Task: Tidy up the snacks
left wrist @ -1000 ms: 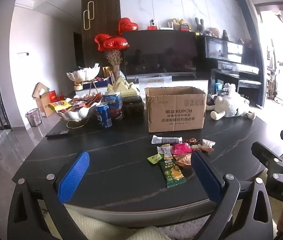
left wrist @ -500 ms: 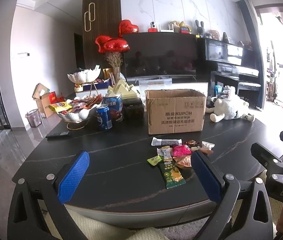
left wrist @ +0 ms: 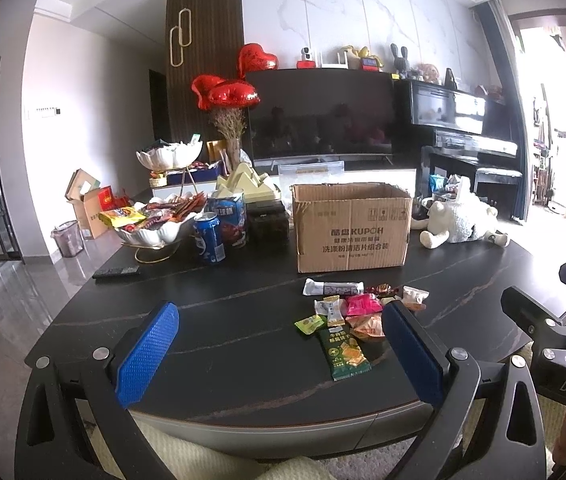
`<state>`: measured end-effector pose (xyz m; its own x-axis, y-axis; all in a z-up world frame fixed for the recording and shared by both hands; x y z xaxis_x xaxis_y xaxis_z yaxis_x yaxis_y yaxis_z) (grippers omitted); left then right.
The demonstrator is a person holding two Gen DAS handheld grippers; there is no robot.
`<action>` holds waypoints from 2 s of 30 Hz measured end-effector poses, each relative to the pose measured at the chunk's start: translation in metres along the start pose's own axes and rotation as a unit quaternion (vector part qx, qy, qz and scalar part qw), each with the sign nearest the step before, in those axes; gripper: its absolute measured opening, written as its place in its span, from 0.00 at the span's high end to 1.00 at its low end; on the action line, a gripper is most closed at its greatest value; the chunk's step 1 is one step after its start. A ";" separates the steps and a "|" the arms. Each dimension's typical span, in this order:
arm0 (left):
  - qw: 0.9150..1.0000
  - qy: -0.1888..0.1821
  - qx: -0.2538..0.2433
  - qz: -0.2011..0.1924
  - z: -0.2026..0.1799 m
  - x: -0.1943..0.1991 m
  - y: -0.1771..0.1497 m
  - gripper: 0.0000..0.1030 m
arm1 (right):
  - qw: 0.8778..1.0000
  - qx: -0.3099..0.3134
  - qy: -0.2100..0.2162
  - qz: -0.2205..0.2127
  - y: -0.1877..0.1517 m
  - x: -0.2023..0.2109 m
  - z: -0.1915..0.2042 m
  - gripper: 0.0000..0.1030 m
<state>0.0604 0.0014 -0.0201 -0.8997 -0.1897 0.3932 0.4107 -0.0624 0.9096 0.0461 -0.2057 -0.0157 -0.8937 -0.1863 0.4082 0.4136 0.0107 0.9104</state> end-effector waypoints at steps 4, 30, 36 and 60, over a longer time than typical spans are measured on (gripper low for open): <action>1.000 -0.002 0.000 0.000 0.000 0.000 0.001 0.00 | 1.000 0.001 0.000 -0.001 -0.001 -0.001 0.000 0.01; 1.000 -0.007 0.001 0.000 -0.004 0.000 -0.001 0.00 | 1.000 0.002 0.001 0.000 0.000 0.002 0.002 0.01; 1.000 -0.008 -0.001 -0.009 -0.005 -0.001 -0.004 0.00 | 1.000 -0.001 0.009 0.008 0.000 -0.001 0.008 0.01; 0.985 -0.133 -0.062 0.090 -0.021 -0.130 -0.029 0.24 | 0.986 -0.073 0.065 0.132 -0.032 -0.143 0.030 0.16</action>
<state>0.1686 0.0077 -0.1003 -0.8108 0.0537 0.5829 0.5672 -0.1737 0.8051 0.1555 -0.1496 -0.1008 -0.7262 -0.3201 0.6085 0.6575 -0.0647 0.7506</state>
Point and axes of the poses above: each gripper's, at about its wrist camera, not at the fingertips, and x roughly against the way its jaws point, z to its left, y to its top, the point moved 8 cm from there along -x, roughly the way its jaws point, and after that the axes turned 10 degrees about y, right-handed, at the moved point
